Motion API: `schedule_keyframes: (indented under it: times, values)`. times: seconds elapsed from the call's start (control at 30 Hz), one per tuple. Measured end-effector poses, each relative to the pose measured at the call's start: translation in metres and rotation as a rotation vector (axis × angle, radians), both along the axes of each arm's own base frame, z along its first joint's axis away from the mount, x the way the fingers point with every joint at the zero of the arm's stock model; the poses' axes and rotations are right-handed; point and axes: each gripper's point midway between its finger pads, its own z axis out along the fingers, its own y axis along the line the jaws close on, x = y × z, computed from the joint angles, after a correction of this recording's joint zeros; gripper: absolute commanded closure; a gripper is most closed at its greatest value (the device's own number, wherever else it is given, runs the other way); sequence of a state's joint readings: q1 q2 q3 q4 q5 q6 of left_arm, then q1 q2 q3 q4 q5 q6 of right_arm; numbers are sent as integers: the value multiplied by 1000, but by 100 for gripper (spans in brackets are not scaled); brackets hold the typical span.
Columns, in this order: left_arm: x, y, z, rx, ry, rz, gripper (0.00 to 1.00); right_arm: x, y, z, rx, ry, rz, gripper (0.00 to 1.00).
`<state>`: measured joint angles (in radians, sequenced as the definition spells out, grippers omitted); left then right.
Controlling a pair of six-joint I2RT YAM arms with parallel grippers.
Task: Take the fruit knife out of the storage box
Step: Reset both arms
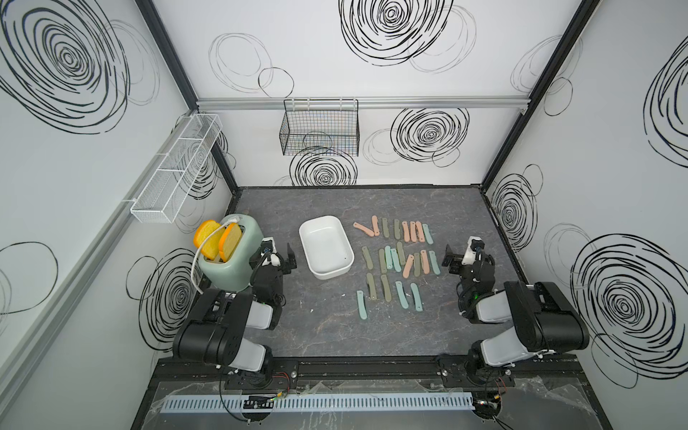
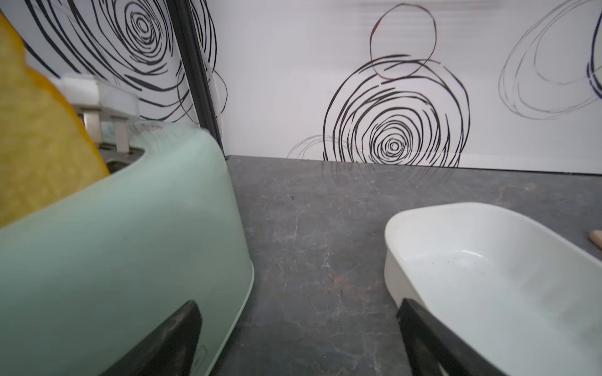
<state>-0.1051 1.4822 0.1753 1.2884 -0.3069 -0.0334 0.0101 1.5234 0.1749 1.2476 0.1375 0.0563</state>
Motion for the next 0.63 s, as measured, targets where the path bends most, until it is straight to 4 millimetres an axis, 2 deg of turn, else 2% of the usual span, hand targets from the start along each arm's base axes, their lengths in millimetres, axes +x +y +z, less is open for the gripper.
schedule_keyframes:
  times: [0.37, 0.63]
  values:
    - [1, -2, 0, 0, 1, -5, 2, 1, 3, 2, -6, -6, 10, 1]
    - [1, -3, -1, -2, 5, -20, 2, 8, 12, 7, -8, -13, 82, 1]
